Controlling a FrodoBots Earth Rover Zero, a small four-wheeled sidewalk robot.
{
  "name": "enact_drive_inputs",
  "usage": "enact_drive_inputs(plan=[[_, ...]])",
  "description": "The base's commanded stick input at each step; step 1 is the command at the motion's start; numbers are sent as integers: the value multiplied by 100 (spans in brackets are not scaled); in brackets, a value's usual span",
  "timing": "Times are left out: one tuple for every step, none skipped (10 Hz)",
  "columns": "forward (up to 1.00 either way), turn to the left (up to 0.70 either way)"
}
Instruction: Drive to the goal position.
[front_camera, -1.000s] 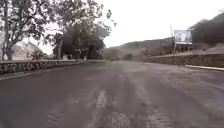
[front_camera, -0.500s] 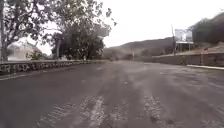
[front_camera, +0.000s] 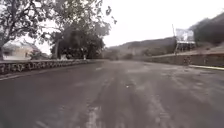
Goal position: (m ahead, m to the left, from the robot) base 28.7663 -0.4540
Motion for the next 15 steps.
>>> enact_drive_inputs(plan=[[70, 0], [70, 0], [70, 0], [70, 0], [70, 0], [70, 0], [70, 0], [70, 0], [70, 0], [70, 0], [70, 0], [70, 0], [70, 0], [70, 0], [70, 0]])
